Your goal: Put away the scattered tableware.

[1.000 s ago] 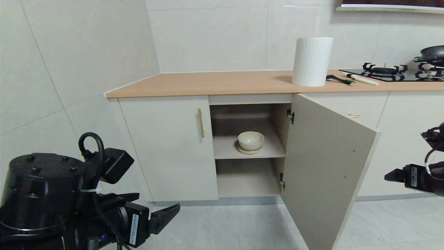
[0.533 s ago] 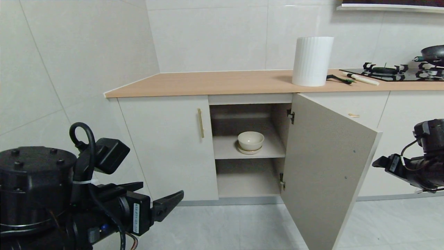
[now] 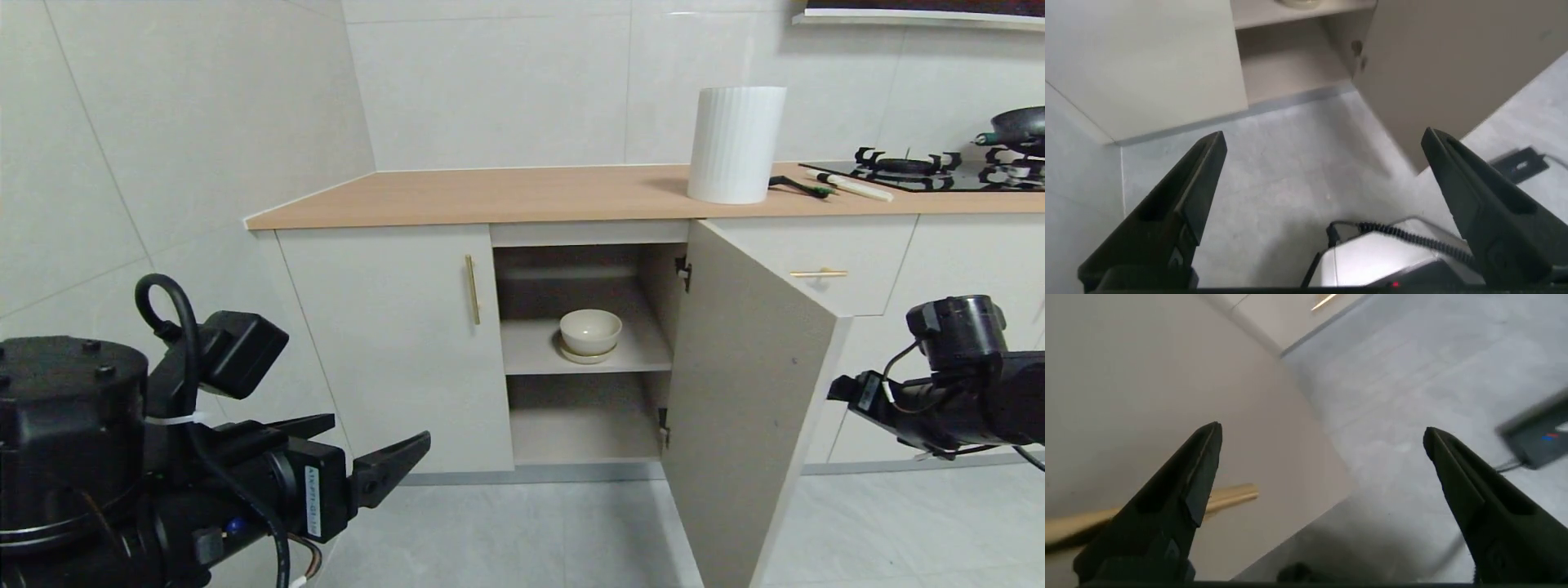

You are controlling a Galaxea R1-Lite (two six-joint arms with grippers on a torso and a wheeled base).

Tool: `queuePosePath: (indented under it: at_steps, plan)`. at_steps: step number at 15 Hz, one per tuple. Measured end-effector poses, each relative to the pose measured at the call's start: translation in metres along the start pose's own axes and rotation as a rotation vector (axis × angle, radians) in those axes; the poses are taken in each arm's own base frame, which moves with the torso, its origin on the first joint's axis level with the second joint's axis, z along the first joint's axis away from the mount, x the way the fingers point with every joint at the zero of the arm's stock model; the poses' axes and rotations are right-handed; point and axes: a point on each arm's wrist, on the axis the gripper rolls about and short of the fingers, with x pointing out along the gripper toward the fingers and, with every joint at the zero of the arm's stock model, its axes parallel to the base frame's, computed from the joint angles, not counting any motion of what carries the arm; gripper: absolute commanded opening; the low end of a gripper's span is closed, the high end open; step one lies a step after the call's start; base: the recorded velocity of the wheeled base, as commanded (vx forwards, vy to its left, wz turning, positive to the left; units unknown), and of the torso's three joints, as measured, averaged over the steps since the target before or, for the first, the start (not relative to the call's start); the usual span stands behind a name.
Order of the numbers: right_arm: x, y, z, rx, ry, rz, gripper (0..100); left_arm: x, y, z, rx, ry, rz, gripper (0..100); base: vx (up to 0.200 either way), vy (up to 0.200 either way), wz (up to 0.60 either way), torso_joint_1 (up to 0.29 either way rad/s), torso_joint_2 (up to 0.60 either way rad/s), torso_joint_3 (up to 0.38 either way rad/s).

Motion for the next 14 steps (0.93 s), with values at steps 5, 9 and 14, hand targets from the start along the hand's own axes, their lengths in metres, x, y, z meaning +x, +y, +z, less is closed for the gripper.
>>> queuePosePath:
  at_steps: [5, 9, 14]
  plan:
    - [-0.005, 0.055, -0.025, -0.146, 0.038, 0.126, 100, -0.004, 0.001, 0.000, 0.000, -0.005, -0.001, 100, 0.000, 0.000, 0.00, 0.000, 0.00, 0.000]
    - [0.004, 0.095, -0.042, -0.264, 0.064, 0.209, 100, -0.002, 0.001, -0.002, 0.009, 0.005, 0.005, 100, 0.000, 0.000, 0.00, 0.000, 0.00, 0.000]
    - [0.025, 0.132, -0.064, -0.345, 0.091, 0.265, 100, 0.001, 0.001, -0.005, 0.012, 0.018, 0.007, 100, 0.000, 0.000, 0.00, 0.000, 0.00, 0.000]
